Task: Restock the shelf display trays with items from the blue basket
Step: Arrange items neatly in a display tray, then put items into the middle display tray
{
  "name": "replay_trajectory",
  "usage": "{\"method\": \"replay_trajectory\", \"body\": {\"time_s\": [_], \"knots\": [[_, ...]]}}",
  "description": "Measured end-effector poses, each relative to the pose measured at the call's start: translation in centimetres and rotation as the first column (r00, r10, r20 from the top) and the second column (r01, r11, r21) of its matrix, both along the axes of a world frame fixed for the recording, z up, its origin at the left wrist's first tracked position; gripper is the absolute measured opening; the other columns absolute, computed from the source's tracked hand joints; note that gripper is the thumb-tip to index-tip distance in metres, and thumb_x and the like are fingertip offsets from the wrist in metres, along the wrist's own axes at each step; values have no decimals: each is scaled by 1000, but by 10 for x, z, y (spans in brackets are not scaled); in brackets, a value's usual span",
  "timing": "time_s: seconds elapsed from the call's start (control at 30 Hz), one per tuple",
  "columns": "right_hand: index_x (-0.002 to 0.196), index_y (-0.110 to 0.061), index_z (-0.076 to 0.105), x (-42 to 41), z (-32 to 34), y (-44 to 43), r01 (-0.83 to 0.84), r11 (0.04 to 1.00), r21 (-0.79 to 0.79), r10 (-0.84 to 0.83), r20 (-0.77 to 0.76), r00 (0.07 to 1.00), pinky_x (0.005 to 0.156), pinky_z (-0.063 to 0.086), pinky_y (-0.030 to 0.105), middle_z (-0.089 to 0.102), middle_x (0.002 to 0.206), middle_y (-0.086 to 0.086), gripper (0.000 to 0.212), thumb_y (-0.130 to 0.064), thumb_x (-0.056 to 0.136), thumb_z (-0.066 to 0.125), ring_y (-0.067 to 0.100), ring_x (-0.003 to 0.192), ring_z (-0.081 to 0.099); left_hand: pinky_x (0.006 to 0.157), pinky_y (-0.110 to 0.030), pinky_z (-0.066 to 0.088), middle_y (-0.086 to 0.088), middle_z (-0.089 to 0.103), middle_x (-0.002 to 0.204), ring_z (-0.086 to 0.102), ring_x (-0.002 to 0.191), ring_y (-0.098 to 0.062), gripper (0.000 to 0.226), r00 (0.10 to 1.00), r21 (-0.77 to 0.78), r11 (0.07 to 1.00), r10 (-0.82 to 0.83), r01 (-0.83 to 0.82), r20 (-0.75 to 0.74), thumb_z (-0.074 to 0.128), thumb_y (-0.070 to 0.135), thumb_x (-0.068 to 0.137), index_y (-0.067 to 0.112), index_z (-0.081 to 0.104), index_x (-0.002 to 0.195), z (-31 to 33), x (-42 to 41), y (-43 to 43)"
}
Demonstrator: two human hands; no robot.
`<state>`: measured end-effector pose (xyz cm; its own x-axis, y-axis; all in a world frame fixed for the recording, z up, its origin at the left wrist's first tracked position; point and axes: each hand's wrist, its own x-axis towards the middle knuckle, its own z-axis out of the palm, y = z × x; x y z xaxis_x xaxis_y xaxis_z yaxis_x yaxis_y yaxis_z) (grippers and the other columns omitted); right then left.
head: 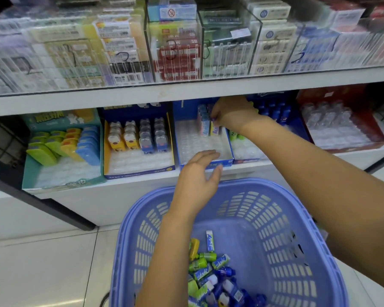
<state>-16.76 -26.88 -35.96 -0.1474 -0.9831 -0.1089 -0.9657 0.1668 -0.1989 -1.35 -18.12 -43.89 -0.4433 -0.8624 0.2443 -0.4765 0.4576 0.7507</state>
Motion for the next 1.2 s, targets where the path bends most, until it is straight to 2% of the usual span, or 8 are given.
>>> {"method": "replay_trajectory", "body": {"time_s": [0.13,0.23,0.33,0.53,0.7,0.87,1.03,1.2], "knots": [[120,-11,59,9,-12,43,-30,971,-237,22,-33,999,81,45,31,60,115,15,32,-18,89,55,31,104,56,74,-22,50,7,69,87,62,82,-3,17,984,45,994,107,-101,-143,57,25,91,18,69,81,4,20,4],[106,-10,65,22,-35,98,-31,918,-394,109,177,978,77,44,32,63,98,12,23,-19,85,62,27,86,59,65,-23,50,5,70,76,64,72,-7,25,988,97,990,116,-106,-98,52,32,89,19,66,73,-9,33,13],[86,-12,68,34,-83,133,-111,980,-165,156,293,943,71,44,29,69,83,6,10,-21,83,64,21,78,62,67,-33,49,-7,70,73,65,74,-22,26,987,220,972,49,-82,152,54,29,90,12,69,77,-47,42,21],[132,-16,50,26,-199,162,-152,863,481,40,236,971,90,41,28,56,129,8,46,-16,88,62,24,116,54,89,-34,46,-18,62,121,58,113,-30,29,823,533,838,-217,-118,524,53,15,92,3,62,117,-151,61,62],[123,-16,59,29,-259,178,-255,798,547,84,317,945,87,39,25,52,124,13,38,-5,86,55,29,115,52,103,-45,39,-14,50,137,49,124,-31,47,766,556,793,-189,-250,614,53,26,94,9,44,137,-189,65,65],[103,-11,66,36,-283,183,-306,783,541,108,366,924,76,40,23,67,107,9,29,-6,75,67,24,101,60,115,-54,12,-12,65,116,55,117,-30,43,697,488,766,-74,-419,713,55,18,91,12,43,132,-208,67,71],[111,-9,56,34,-287,185,-338,740,581,67,436,897,76,41,26,63,110,10,39,-13,77,74,26,102,58,99,-46,42,-17,67,100,61,100,-32,30,700,501,782,-119,-371,704,62,30,89,6,60,105,-214,65,71],[117,-8,55,34,-280,189,-339,699,630,62,419,906,84,44,35,59,116,11,43,-13,79,75,29,105,56,80,-39,50,-23,59,74,62,81,-33,28,753,546,749,-98,-374,651,63,24,87,-2,60,80,-201,61,69]]}}
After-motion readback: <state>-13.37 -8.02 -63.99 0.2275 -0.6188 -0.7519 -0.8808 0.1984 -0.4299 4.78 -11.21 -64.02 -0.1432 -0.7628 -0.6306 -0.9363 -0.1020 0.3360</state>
